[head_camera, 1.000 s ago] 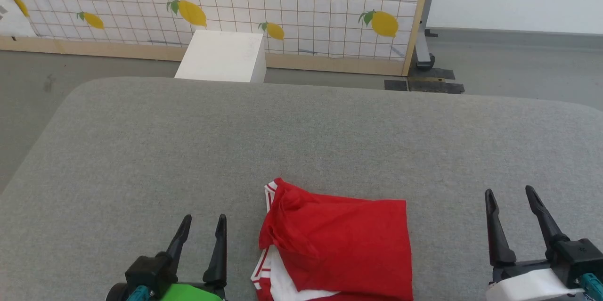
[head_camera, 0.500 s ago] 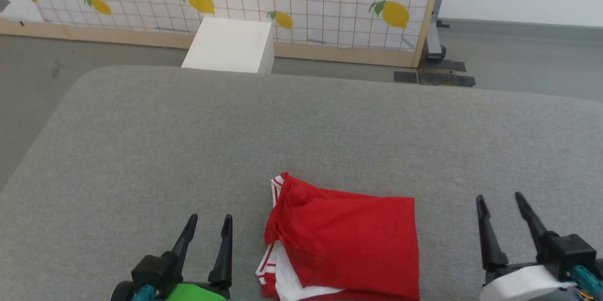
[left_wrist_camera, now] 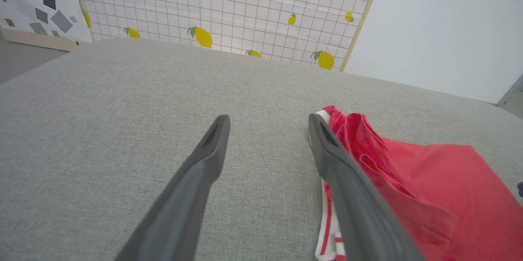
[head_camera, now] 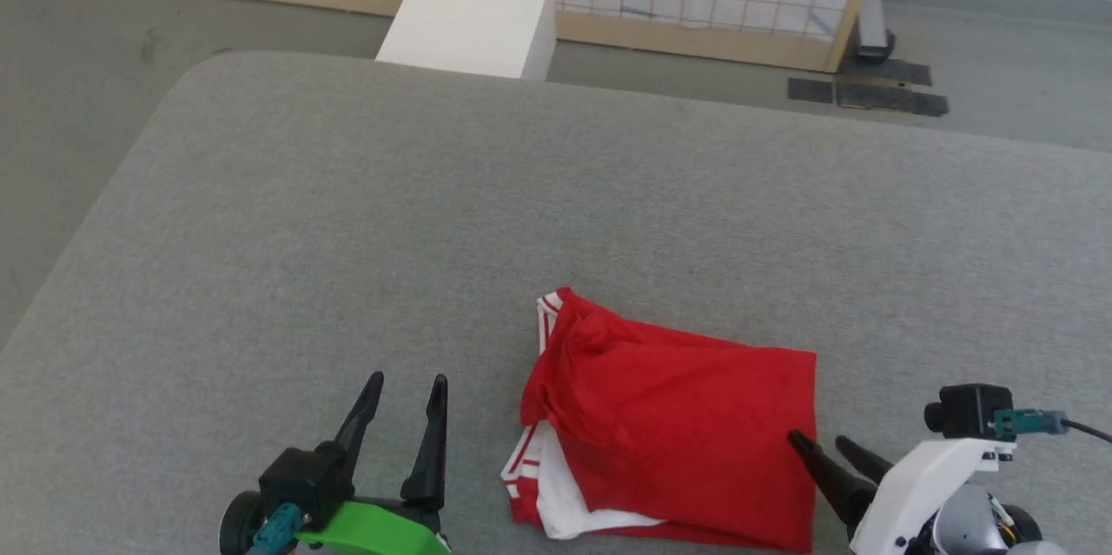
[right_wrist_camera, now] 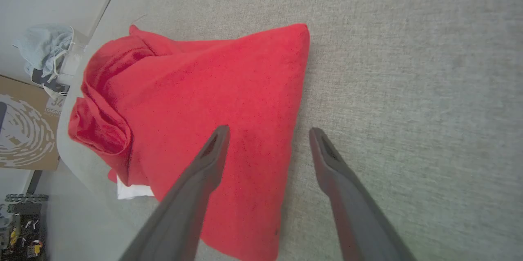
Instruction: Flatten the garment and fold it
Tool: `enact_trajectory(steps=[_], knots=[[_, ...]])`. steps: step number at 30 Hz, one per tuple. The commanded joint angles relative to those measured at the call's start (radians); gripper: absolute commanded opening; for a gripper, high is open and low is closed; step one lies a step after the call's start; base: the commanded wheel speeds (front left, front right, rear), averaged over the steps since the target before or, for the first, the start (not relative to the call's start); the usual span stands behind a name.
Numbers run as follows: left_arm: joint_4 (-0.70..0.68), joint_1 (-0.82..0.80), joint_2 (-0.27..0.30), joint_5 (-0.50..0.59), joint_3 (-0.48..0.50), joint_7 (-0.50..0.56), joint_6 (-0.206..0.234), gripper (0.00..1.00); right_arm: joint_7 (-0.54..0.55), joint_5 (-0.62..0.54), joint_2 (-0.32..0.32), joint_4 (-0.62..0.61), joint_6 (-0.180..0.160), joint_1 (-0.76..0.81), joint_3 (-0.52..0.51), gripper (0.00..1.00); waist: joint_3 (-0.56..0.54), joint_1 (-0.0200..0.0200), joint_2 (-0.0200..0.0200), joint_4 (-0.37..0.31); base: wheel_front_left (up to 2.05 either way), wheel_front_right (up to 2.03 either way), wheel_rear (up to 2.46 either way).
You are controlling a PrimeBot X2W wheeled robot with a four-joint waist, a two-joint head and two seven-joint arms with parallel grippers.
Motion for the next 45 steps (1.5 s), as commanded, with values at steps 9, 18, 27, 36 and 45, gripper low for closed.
enact_trajectory(steps=[9,18,27,36,45], knots=[[0.005,-0.036,-0.003,-0.005,-0.008,-0.004,0.001,1.00,0.114,0.051,0.016,0.125,-0.001,-0.097,0.026,1.00,0.044,0.0000,-0.0001,0.059,0.00,0.00,0.00],[0.007,-0.046,-0.003,-0.008,-0.019,-0.004,0.006,1.00,0.094,0.003,0.040,0.249,-0.001,-0.155,0.085,0.00,0.056,0.0000,-0.0001,0.070,0.00,0.00,0.00],[0.019,-0.020,-0.003,-0.006,-0.022,-0.004,0.005,1.00,-0.015,-0.144,-0.035,0.237,-0.001,-0.194,0.182,0.00,-0.005,0.0000,-0.0001,0.021,0.00,0.00,0.00],[0.005,0.008,-0.003,-0.030,-0.058,-0.004,0.011,1.00,0.038,-0.383,-0.247,0.076,-0.001,-0.273,0.362,0.00,-0.023,0.0000,-0.0001,-0.143,0.00,0.00,0.00],[-0.013,-0.049,-0.003,-0.038,-0.101,-0.004,0.019,1.00,0.095,-0.384,-0.553,0.035,-0.001,-0.394,0.505,0.00,0.074,0.0000,-0.0001,-0.308,0.00,0.00,0.00]])
